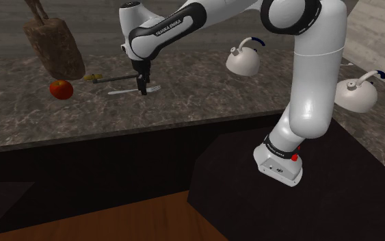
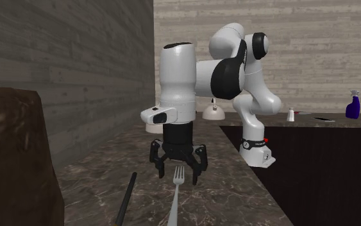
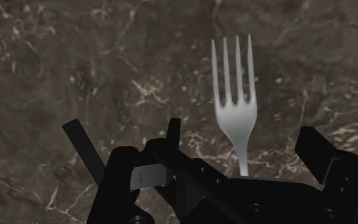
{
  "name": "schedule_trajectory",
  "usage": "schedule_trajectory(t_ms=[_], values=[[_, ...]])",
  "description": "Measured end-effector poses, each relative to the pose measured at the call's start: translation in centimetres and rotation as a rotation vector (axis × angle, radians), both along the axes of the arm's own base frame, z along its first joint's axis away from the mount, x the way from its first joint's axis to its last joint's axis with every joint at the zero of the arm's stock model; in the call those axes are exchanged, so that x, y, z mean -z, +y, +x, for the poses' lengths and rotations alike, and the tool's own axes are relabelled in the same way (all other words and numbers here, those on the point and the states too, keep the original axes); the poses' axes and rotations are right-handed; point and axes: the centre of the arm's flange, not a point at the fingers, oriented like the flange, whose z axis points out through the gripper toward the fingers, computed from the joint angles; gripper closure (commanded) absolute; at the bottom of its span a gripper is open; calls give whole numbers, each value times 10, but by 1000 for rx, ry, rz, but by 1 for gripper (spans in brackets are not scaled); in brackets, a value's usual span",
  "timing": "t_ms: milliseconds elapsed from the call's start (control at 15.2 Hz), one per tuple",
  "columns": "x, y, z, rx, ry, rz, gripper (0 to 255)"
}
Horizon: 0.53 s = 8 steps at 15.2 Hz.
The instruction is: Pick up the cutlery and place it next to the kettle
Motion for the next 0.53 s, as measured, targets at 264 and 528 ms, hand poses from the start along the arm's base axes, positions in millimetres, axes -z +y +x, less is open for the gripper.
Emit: schedule_trajectory(t_ms=[264,528], values=[[1,0,0,0,0,0,0],[-1,3,0,-4,-2,3,255]])
